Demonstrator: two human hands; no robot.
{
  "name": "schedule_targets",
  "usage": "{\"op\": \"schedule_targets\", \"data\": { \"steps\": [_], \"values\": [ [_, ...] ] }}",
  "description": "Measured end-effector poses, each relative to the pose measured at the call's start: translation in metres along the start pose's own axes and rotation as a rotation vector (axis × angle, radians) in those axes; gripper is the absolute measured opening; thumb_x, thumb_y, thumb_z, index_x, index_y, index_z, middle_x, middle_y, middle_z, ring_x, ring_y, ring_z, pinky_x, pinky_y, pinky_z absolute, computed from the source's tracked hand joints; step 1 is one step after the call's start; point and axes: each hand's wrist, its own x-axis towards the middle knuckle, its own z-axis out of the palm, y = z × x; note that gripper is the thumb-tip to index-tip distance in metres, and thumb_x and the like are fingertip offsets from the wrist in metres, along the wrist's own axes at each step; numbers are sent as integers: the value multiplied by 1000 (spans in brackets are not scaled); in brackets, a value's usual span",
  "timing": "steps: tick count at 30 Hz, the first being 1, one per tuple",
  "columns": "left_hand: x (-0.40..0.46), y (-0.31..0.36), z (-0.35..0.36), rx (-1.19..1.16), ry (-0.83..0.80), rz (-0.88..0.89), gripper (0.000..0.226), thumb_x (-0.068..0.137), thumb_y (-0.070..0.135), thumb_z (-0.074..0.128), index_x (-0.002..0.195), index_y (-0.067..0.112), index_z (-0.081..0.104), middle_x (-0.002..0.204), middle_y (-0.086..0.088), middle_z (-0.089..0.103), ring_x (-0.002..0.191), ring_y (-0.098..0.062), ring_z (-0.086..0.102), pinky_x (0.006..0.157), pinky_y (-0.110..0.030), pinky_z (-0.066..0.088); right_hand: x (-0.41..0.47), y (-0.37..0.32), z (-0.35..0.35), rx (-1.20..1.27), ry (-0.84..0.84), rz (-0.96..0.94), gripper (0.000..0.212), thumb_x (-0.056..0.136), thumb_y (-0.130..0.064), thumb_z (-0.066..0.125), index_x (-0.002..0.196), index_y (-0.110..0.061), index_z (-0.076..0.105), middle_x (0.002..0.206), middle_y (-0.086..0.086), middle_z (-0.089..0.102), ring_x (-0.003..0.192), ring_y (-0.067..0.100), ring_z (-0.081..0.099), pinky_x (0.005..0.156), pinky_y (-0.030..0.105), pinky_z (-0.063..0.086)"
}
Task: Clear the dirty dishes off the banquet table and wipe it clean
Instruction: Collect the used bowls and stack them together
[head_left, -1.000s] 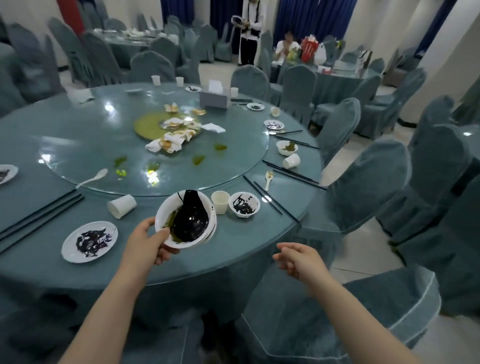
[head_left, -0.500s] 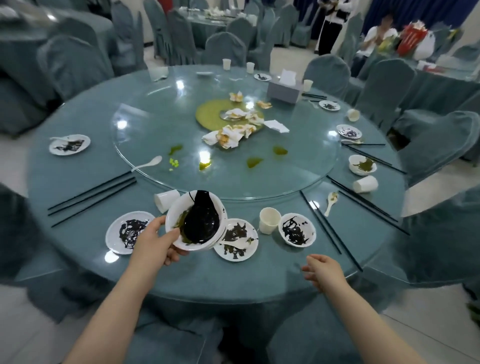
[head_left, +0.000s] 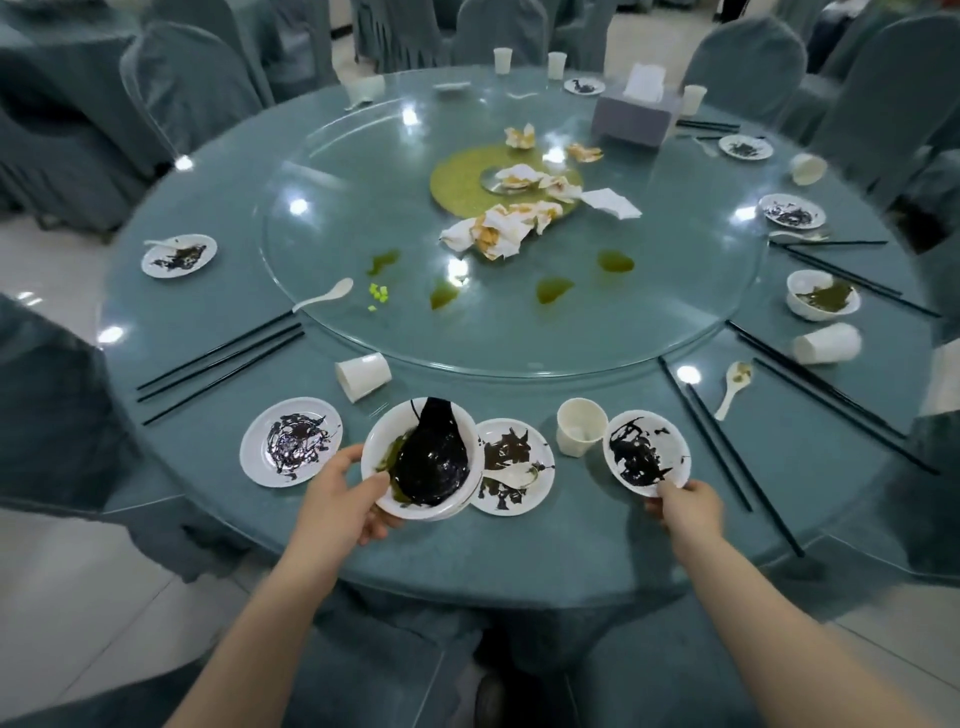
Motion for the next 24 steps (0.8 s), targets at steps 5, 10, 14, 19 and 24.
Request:
{"op": "schedule_targets", "data": {
  "steps": [5,10,14,19,24],
  "values": [
    [-13,-2,3,19,-12,10,28,90,6,52,116,18,50,56,-14,67,35,-13,49,35,-18,32,-10,8,-12,104,56,14,12,83,0,48,89,-7,55,69,10,61,36,6,56,49,25,38],
    [-36,-1,2,3,-44,21,31,91,5,52,118,18,50,56,-15,67,36,-13,49,35,-19,32,-50,12,-37,124,31,-42,14,84,-4,49,93,-3,61,70,10,63,51,16,55,49,25,38],
    [-62,3,7,-26,-95,51,26,92,7,52,115,19,51,55,-14,67,34,-11,47,36,-19,32,-93,7,-65,144,22,-122,13,87,-6,52,93,-2,63,68,11,64,50,15,52,47,24,37],
    [-97,8,20,-43,-186,119,25,91,7,51,112,22,50,55,-13,67,34,-11,45,38,-19,32,-149,3,-110,215,-27,-187,12,88,-9,55,95,-8,65,61,5,61,48,12,49,43,20,38],
    [-140,12,46,-38,-304,180,24,90,8,51,108,24,53,58,-12,68,36,-10,48,37,-19,35,-196,13,-163,298,-32,-249,10,89,-8,57,92,-10,66,59,4,57,43,11,46,39,18,37]
  ]
}}
